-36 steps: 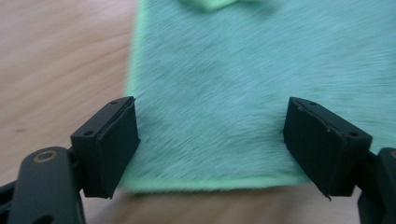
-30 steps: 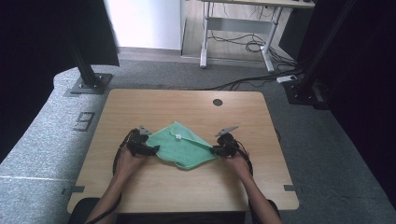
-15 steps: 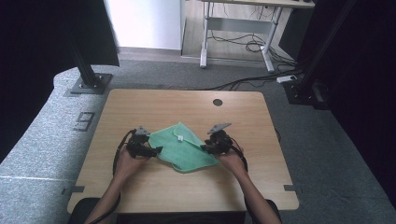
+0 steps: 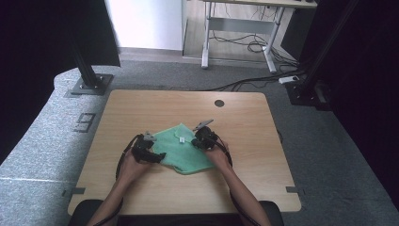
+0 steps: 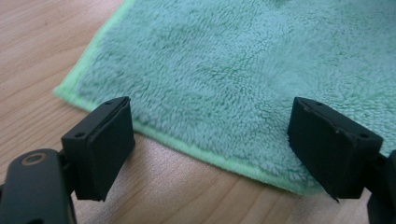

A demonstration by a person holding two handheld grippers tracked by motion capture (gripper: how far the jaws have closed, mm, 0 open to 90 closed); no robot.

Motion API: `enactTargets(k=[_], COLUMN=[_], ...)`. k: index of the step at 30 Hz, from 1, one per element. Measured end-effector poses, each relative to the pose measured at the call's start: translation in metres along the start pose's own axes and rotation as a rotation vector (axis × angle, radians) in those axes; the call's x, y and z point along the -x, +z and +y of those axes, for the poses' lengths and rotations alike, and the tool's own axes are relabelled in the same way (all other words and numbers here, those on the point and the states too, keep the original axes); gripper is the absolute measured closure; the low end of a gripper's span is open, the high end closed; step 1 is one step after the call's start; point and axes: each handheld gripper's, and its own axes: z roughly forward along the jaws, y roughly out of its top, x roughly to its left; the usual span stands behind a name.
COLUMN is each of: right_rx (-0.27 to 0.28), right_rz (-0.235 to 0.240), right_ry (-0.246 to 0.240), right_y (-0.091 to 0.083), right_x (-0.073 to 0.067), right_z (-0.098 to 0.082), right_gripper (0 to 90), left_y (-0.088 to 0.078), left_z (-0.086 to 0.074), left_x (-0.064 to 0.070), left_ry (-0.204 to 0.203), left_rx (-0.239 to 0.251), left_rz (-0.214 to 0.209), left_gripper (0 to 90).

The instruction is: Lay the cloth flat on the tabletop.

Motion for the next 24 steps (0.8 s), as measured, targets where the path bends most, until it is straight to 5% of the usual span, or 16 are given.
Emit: enactTargets(k=[4, 7, 13, 16, 24], right_rx=[0.025, 0.067, 0.104, 0.116, 0.101], right_rz=[-0.044, -0.08, -0.136, -0.128, -0.051], right_ry=[0.016, 0.088, 0.183, 0.19, 0.112], right_y=[-0.016, -0.036, -0.06, -0.064, -0.054], right_x=[0.012, 0.032, 0.065, 0.063, 0.037], right_z=[0.0, -0.003, -0.024, -0.03, -0.023], right_gripper=[87.1, 86.3, 71.7, 69.1, 68.1], left_y=[0.0, 0.001, 0.001, 0.001, -0.004], left_z=[-0.001, -0.001, -0.001, -0.001, 0.0], left_x=[0.0, -0.001, -0.002, -0.002, -0.005], left_ry=[-0.003, -0.002, 0.0, -0.005, -0.029], left_rx=[0.01, 0.013, 0.018, 0.021, 0.028], left_rz=[-0.001, 0.001, 0.001, 0.001, -0.017], left_gripper=[14.3, 14.0, 13.6, 13.9, 15.5])
